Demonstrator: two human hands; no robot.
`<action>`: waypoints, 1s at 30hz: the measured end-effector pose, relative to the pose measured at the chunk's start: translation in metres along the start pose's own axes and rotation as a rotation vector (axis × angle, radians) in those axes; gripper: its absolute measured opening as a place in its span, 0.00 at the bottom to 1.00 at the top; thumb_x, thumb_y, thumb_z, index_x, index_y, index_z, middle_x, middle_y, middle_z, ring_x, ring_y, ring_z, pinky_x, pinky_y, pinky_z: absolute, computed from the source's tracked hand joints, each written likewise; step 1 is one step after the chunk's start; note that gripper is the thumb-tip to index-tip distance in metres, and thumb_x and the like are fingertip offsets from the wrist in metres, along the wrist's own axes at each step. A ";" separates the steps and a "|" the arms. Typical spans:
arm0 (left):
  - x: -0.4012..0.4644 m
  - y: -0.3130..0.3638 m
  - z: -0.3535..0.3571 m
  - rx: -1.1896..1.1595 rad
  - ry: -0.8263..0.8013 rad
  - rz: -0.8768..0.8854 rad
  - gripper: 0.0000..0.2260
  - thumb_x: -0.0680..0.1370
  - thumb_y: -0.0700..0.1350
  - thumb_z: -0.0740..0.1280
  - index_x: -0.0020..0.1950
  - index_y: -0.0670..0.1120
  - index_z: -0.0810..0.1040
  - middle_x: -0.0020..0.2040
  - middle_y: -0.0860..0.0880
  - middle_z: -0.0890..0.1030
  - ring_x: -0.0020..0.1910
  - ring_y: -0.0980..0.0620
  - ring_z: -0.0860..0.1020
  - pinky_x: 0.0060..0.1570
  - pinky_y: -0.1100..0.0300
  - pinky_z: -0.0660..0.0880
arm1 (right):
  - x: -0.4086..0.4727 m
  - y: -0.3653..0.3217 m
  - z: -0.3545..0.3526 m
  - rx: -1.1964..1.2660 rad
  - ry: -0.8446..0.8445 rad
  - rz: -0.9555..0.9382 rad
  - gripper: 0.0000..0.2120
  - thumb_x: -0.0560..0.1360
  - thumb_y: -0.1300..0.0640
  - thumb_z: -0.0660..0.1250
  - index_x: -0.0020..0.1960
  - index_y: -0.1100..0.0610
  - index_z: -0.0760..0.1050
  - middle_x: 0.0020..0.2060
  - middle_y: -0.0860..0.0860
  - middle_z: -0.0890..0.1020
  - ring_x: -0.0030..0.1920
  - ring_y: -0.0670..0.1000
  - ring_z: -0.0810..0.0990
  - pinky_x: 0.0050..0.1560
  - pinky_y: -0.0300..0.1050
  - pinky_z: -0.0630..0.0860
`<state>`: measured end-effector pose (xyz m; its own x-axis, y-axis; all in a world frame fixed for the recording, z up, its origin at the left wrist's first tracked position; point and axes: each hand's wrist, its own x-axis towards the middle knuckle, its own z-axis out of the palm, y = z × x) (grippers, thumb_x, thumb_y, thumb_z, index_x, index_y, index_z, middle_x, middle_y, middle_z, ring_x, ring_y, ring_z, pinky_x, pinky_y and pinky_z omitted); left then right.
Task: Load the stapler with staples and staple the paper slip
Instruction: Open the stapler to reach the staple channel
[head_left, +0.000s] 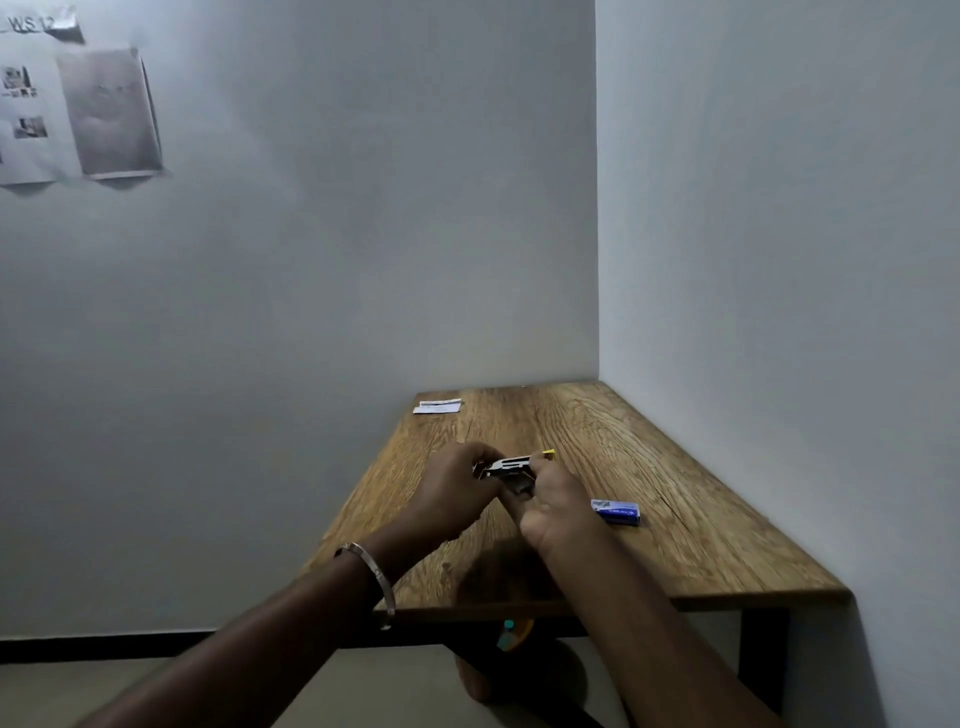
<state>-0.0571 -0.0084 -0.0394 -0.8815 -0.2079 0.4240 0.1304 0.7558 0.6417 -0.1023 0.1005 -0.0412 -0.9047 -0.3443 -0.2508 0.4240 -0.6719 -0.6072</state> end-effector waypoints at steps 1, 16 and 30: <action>0.001 0.000 -0.002 -0.066 -0.055 -0.077 0.11 0.77 0.40 0.67 0.58 0.48 0.81 0.44 0.48 0.80 0.31 0.54 0.76 0.21 0.64 0.68 | 0.001 0.000 -0.002 -0.024 0.001 0.002 0.10 0.84 0.60 0.59 0.47 0.66 0.72 0.44 0.63 0.79 0.51 0.61 0.80 0.54 0.55 0.78; 0.016 -0.023 -0.029 -0.274 -0.536 -0.221 0.19 0.72 0.41 0.75 0.60 0.51 0.77 0.56 0.45 0.81 0.44 0.53 0.83 0.37 0.62 0.79 | 0.010 -0.008 -0.022 -0.370 -0.018 -0.044 0.12 0.77 0.62 0.70 0.54 0.71 0.75 0.49 0.66 0.82 0.47 0.60 0.85 0.32 0.47 0.84; 0.013 -0.033 -0.021 -0.021 -0.147 -0.056 0.09 0.78 0.48 0.69 0.51 0.43 0.83 0.43 0.47 0.85 0.38 0.53 0.84 0.33 0.64 0.76 | 0.037 -0.033 -0.024 -0.767 -0.122 0.018 0.04 0.74 0.70 0.70 0.49 0.71 0.80 0.37 0.63 0.86 0.36 0.56 0.88 0.32 0.41 0.82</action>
<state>-0.0635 -0.0495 -0.0418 -0.9443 -0.1557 0.2899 0.0867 0.7323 0.6755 -0.1506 0.1257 -0.0482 -0.8680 -0.4508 -0.2079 0.2520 -0.0393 -0.9669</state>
